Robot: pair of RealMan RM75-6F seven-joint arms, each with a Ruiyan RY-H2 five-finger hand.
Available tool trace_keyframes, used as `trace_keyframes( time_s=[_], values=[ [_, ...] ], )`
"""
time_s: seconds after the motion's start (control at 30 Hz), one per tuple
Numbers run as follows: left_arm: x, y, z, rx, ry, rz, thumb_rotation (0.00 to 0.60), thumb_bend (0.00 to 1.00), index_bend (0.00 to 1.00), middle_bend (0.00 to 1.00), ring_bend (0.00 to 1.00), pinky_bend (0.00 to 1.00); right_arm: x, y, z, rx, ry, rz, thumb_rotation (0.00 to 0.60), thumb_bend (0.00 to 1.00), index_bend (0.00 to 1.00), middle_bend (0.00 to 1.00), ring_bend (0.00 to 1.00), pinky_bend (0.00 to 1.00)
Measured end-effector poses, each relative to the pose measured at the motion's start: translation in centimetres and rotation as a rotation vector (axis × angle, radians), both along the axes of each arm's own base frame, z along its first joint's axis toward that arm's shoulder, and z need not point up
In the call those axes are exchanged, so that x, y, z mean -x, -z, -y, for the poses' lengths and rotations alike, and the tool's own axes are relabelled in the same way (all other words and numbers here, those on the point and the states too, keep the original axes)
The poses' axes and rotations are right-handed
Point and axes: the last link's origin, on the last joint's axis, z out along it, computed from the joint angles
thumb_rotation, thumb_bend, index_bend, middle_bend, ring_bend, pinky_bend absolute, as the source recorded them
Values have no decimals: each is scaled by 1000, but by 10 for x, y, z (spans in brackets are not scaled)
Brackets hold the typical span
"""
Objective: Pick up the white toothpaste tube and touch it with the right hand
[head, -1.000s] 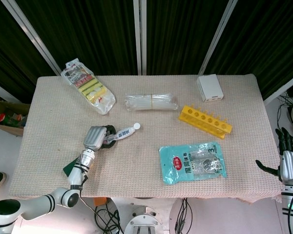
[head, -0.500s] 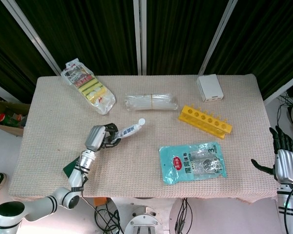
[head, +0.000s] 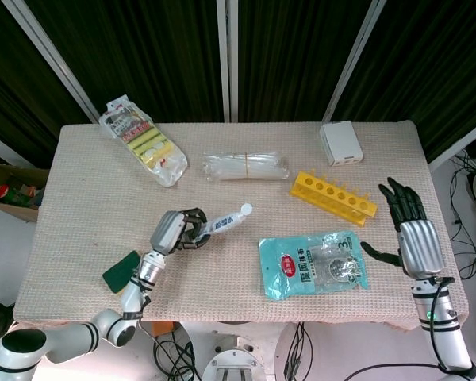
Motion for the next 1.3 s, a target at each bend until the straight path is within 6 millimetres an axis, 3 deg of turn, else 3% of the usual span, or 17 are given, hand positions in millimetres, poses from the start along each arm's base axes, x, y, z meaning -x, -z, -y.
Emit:
trace_keyframes(
  time_s=[0.07, 0.23, 0.5, 0.7, 0.97, 1.3],
  values=[
    [-6, 0, 0, -10, 8, 13, 600, 486, 827, 953, 787, 824, -21, 3, 10, -32, -62, 23, 364, 0, 0, 0, 0, 0],
    [-24, -2, -2, -40, 42, 49, 600, 487, 827, 953, 787, 824, -75, 27, 44, -173, -184, 138, 272, 0, 0, 0, 0, 0],
    [-44, -6, -5, -54, 70, 69, 600, 487, 827, 953, 787, 824, -134, 80, 92, -454, -166, 345, 216, 0, 0, 0, 0, 0],
    [-49, -6, -8, -48, 69, 72, 600, 487, 827, 953, 787, 823, -167, 99, 106, -563, -189, 456, 204, 0, 0, 0, 0, 0],
    [-52, -7, -8, -49, 74, 95, 600, 487, 827, 954, 787, 823, -176, 111, 112, -615, -181, 496, 201, 0, 0, 0, 0, 0],
    [-54, -12, -7, -56, 80, 127, 600, 487, 827, 953, 787, 823, -170, 121, 113, -706, -148, 591, 199, 0, 0, 0, 0, 0]
  ],
)
